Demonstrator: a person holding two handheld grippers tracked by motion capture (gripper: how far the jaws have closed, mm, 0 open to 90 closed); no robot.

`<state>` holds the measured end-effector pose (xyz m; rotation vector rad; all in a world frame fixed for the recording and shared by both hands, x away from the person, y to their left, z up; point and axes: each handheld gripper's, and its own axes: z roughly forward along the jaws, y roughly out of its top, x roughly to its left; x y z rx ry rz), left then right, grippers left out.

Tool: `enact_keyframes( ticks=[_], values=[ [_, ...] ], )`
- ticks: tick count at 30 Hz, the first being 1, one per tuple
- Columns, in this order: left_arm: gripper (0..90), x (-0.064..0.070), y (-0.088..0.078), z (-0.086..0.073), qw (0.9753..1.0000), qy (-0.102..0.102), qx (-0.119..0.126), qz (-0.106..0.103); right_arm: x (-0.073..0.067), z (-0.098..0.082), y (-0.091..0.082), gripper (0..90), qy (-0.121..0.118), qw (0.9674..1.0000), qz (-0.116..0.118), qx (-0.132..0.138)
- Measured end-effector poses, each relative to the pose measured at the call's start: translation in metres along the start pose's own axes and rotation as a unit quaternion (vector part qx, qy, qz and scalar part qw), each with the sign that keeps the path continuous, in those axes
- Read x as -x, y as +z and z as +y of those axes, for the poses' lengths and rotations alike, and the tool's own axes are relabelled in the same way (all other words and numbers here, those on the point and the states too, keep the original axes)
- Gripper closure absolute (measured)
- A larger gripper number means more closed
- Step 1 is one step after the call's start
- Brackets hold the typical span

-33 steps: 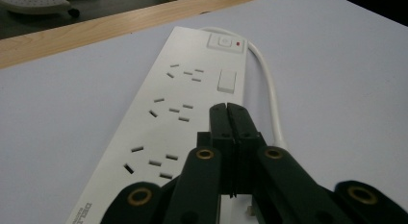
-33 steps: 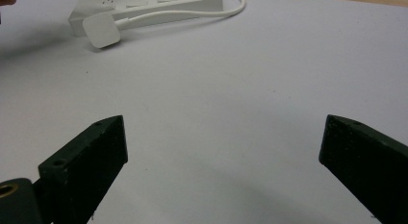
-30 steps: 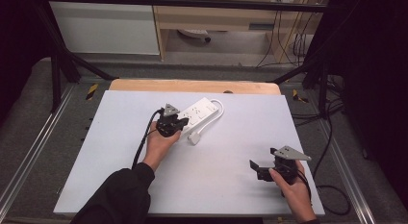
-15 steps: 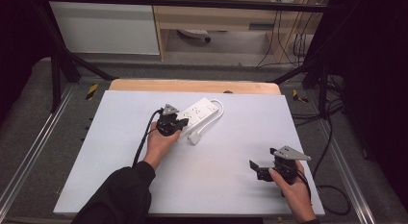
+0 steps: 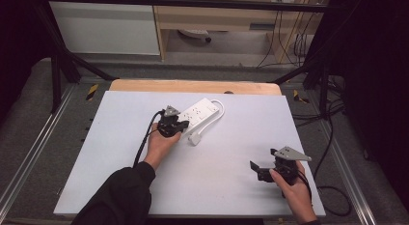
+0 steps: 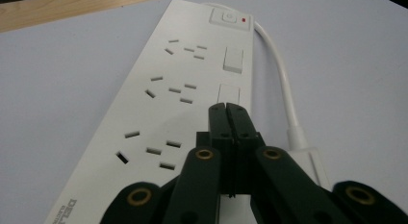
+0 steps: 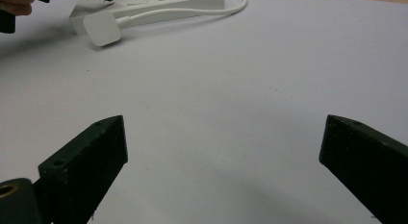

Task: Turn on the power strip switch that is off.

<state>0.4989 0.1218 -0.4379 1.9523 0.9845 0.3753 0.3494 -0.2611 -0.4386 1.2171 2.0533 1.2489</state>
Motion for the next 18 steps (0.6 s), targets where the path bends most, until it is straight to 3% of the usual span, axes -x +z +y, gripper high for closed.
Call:
enact_keyframes(
  ticks=[18],
  values=[
    [90.0,0.0005,0.0026,-0.0008,1.0,0.001,-0.001,0.004,0.0004,-0.0002,-0.0002,3.2,0.0,1.0,0.0,0.0]
  ],
)
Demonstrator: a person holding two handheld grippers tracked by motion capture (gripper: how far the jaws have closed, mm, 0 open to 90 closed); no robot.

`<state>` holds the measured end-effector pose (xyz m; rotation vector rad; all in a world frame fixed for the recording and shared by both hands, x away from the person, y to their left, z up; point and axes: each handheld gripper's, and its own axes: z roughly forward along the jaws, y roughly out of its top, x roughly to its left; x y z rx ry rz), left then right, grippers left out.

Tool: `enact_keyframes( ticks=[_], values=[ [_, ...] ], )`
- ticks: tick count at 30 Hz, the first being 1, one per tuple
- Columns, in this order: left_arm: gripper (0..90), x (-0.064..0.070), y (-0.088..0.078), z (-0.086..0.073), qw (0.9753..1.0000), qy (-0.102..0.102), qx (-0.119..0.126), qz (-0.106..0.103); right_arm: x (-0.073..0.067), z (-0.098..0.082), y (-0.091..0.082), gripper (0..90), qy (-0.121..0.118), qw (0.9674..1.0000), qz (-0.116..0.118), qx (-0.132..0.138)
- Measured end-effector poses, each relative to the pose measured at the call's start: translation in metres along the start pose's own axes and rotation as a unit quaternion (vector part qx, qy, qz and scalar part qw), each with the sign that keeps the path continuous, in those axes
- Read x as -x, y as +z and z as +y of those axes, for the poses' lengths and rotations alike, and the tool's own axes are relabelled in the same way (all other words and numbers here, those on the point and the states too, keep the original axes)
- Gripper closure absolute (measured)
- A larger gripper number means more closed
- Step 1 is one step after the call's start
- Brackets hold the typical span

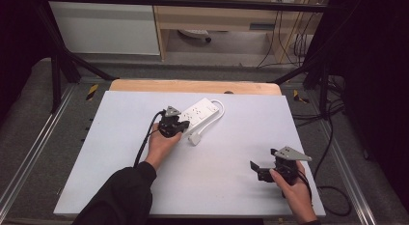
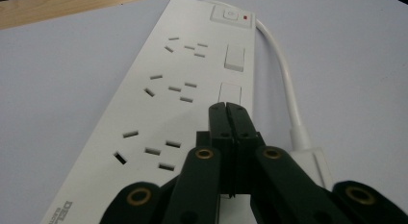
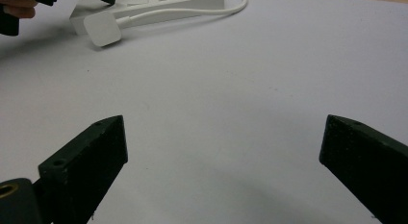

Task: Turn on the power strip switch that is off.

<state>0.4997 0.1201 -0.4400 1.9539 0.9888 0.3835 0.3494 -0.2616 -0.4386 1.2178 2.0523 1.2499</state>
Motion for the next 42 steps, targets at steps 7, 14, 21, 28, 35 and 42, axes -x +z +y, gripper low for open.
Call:
enact_keyframes(
  ticks=[7,14,21,28,35,42],
  values=[
    [90.0,-0.0006,0.0001,-0.0001,1.0,-0.001,-0.001,-0.002,-0.0001,-0.0002,0.0003,3.2,0.001,1.0,0.001,-0.002],
    [90.0,0.0001,0.0002,0.0,1.0,-0.001,-0.001,0.0,-0.0003,-0.0002,0.0004,3.2,0.001,1.0,0.002,-0.002],
    [90.0,0.0001,0.0001,0.0001,1.0,-0.001,-0.002,0.0,-0.0006,-0.0001,0.0004,3.3,0.001,1.0,0.002,-0.002],
    [90.0,0.0001,0.0001,0.0001,1.0,-0.001,-0.002,0.0,-0.0006,-0.0001,0.0005,3.2,0.001,1.0,0.002,-0.002],
    [90.0,0.001,0.0024,-0.0008,1.0,-0.002,-0.006,-0.001,-0.0007,0.0001,0.0003,3.2,0.001,1.0,0.003,-0.002],
    [90.0,0.0037,0.0039,-0.0005,1.0,-0.004,-0.004,-0.004,-0.0004,0.0,0.0005,3.2,0.0,1.0,0.002,-0.002]
  ],
)
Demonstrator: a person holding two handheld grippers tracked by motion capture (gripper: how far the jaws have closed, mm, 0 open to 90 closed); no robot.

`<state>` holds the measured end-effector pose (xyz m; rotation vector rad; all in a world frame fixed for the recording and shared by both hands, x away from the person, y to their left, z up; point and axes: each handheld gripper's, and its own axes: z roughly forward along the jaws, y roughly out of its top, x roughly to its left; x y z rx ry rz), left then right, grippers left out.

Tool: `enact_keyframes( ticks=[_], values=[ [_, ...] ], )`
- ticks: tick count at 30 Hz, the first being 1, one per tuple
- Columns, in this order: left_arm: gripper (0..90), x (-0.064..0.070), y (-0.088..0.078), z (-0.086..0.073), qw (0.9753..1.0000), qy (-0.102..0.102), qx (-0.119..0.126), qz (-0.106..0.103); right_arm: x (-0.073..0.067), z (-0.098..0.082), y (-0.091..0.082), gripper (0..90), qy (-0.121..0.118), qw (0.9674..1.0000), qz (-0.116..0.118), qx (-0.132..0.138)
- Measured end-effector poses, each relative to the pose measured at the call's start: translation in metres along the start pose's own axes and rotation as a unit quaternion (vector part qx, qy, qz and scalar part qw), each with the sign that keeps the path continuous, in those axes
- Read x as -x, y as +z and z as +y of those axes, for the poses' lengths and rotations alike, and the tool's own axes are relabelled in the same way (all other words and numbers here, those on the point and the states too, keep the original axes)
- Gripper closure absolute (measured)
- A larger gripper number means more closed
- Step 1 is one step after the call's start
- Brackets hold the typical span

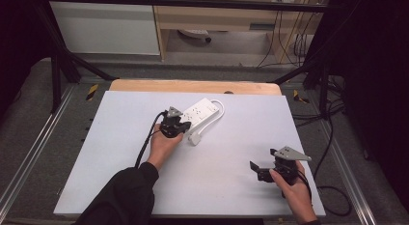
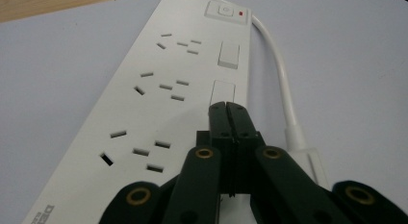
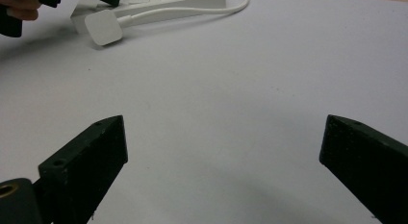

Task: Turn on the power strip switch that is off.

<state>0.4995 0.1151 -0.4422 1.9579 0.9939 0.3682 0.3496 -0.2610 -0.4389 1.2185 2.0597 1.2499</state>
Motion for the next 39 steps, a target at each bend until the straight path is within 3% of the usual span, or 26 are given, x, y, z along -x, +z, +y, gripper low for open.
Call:
enact_keyframes(
  ticks=[6,16,24,30,34,39],
  values=[
    [90.0,-0.001,-0.002,0.0,1.0,0.002,0.0,0.005,0.001,0.0,0.0,3.2,-0.002,1.0,0.0,0.002],
    [88.5,0.001,-0.007,0.004,0.9997,0.006,0.021,0.005,0.001,0.0,-0.001,3.2,-0.002,1.0,0.0,0.003],
    [68.9,0.004,-0.012,0.008,0.9991,0.006,0.04,0.017,0.0,0.0,0.0,3.2,-0.002,1.0,0.0,0.003],
    [49.3,0.004,-0.014,0.009,0.9989,0.003,0.039,0.025,0.0,0.0,0.0,3.2,-0.002,1.0,0.0,0.002],
    [41.4,0.004,-0.015,0.01,0.9987,0.0,0.043,0.028,0.0,0.0,0.0,3.2,-0.003,1.0,0.001,0.001],
    [30.8,0.004,-0.016,0.011,0.9985,-0.01,0.052,0.016,0.0,0.0,0.0,3.2,-0.003,1.0,0.0,0.001]
  ],
)
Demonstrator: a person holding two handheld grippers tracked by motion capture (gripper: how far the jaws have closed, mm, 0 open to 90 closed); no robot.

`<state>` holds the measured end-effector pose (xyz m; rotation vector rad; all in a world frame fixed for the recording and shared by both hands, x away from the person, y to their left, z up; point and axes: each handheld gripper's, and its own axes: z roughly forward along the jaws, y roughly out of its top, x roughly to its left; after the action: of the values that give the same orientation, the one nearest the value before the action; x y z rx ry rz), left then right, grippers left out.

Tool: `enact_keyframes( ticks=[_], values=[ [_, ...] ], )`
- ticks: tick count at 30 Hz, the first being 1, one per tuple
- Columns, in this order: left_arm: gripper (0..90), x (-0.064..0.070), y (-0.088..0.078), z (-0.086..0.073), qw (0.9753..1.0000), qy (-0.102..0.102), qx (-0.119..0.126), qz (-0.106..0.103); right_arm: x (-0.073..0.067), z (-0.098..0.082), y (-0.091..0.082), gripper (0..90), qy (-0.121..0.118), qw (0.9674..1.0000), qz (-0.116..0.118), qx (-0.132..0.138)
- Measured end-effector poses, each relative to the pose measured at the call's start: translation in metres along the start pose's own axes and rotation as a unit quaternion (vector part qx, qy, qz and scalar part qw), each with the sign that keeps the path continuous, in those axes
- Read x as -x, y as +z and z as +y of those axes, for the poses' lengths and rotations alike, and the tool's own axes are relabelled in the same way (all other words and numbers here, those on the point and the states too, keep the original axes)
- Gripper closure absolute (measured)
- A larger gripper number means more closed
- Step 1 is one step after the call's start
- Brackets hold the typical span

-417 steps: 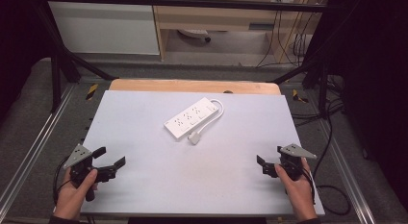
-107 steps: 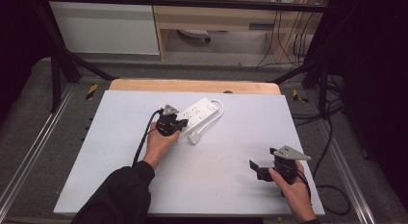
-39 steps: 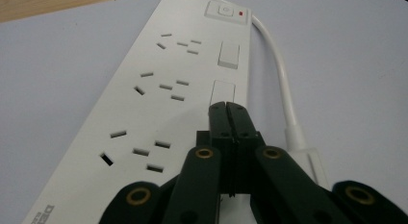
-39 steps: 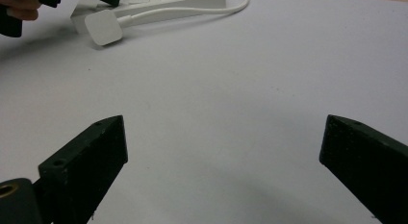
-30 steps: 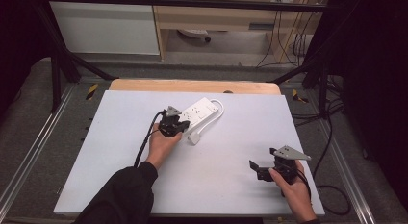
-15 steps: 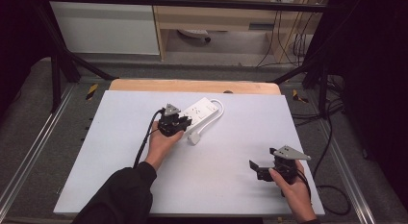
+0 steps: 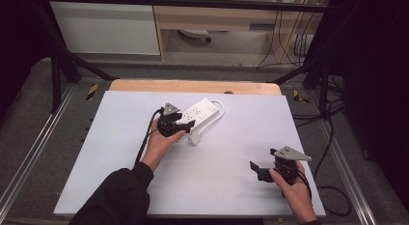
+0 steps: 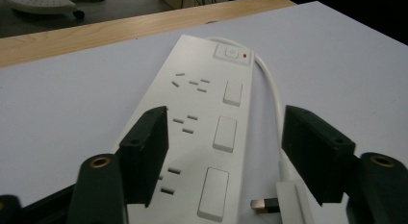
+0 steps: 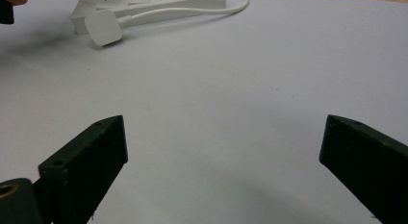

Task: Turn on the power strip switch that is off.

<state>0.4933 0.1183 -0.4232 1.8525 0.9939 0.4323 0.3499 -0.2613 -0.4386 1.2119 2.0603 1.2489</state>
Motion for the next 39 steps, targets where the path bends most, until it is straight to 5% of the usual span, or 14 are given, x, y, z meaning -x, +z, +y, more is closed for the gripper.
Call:
enact_keyframes(
  ticks=[5,11,27,39],
  values=[
    [15.5,0.0,-0.001,0.001,0.9999,-0.009,0.009,-0.005,0.0,0.0,0.0,3.2,0.0,1.0,0.0,0.001],
    [11.1,0.0,-0.002,0.002,0.9997,-0.019,0.009,-0.014,0.0,0.0,0.0,3.2,0.0,1.0,0.0,0.001],
    [9.3,0.008,-0.016,0.01,0.9997,-0.017,0.006,-0.016,0.0,0.0,0.001,2.8,0.001,1.0,0.003,0.0],
    [8.8,0.005,-0.048,0.015,0.9996,-0.007,0.026,-0.012,0.001,0.0,0.0,2.7,0.001,1.0,0.006,0.002]
  ],
)
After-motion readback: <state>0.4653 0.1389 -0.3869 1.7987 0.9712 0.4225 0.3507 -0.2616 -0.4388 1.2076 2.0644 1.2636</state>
